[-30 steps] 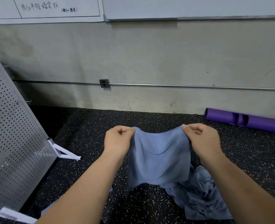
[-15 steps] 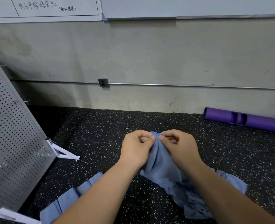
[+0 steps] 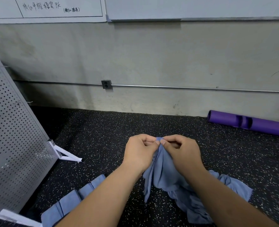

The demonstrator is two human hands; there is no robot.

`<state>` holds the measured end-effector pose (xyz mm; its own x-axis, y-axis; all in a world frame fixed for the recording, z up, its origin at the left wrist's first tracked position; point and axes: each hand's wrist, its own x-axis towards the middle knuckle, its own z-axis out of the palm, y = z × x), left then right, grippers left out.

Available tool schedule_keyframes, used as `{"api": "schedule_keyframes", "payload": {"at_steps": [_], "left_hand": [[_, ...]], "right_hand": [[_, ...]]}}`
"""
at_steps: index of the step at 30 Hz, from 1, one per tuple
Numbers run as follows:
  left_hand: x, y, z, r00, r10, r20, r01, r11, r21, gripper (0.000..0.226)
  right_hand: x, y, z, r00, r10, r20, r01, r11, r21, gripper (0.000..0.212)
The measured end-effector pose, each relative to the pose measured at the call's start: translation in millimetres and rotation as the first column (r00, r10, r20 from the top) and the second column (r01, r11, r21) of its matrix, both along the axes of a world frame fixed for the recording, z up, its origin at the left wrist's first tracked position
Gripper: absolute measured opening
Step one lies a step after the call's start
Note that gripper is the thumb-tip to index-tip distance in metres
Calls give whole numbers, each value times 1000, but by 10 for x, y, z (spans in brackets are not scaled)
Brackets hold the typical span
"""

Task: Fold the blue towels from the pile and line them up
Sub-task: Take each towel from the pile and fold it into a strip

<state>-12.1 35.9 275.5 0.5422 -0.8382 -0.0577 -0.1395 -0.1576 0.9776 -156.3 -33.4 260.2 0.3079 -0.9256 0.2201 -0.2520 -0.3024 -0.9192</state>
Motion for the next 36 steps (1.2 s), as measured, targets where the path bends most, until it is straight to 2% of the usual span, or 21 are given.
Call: {"api": "schedule_keyframes", "payload": {"at_steps": [4, 9, 12, 15, 17, 19, 21, 22, 25, 27, 30, 33, 36], "left_hand": [[14, 10, 53, 998, -41, -56, 42, 999, 7, 18], [-14, 68, 209, 959, -115, -259, 115, 993, -17, 38], [20, 85, 238, 946, -204, -253, 212, 977, 2, 43], [95, 72, 252, 941, -254, -224, 261, 965, -1, 43], [159, 53, 231, 964, -216, -153, 217, 976, -12, 38], [277, 15, 142, 991, -107, 85, 109, 994, -12, 30], [420, -10, 36, 940, -62, 336, 59, 998, 17, 25], [477, -17, 8, 921, -81, 382, 73, 997, 36, 25], [572, -11, -12, 871, -185, 455, 182, 982, 51, 20], [615, 15, -23, 788, -252, 562, 257, 964, 72, 18], [666, 41, -70, 695, -349, 629, 345, 929, 133, 23], [661, 12, -154, 605, -389, 695, 356, 913, 200, 22], [618, -30, -175, 597, -359, 718, 305, 929, 211, 9]], "right_hand": [[-4, 24, 19, 998, -5, -60, 1, 998, -60, 13], [-15, 70, 46, 991, -36, -128, 18, 990, -137, 21], [-25, 42, 44, 985, -72, -159, 51, 990, -130, 22], [-40, -27, 45, 992, -54, -115, 46, 996, -75, 16], [-51, -68, 39, 995, -44, -87, 41, 998, -42, 16], [-69, -112, 36, 996, -54, -68, 52, 998, -26, 14], [-98, -147, 48, 998, -50, -23, 50, 999, 1, 10], [-115, -169, 62, 999, -51, -4, 51, 999, 12, 10], [-184, -220, 125, 998, -26, 64, 24, 999, 38, 11], [-230, -247, 170, 995, 2, 99, -6, 999, 45, 12], [-286, -263, 230, 989, 54, 135, -60, 997, 40, 14], [-329, -289, 266, 987, 92, 129, -96, 995, 27, 16], [-353, -315, 267, 990, 93, 107, -96, 995, 20, 16]]}}
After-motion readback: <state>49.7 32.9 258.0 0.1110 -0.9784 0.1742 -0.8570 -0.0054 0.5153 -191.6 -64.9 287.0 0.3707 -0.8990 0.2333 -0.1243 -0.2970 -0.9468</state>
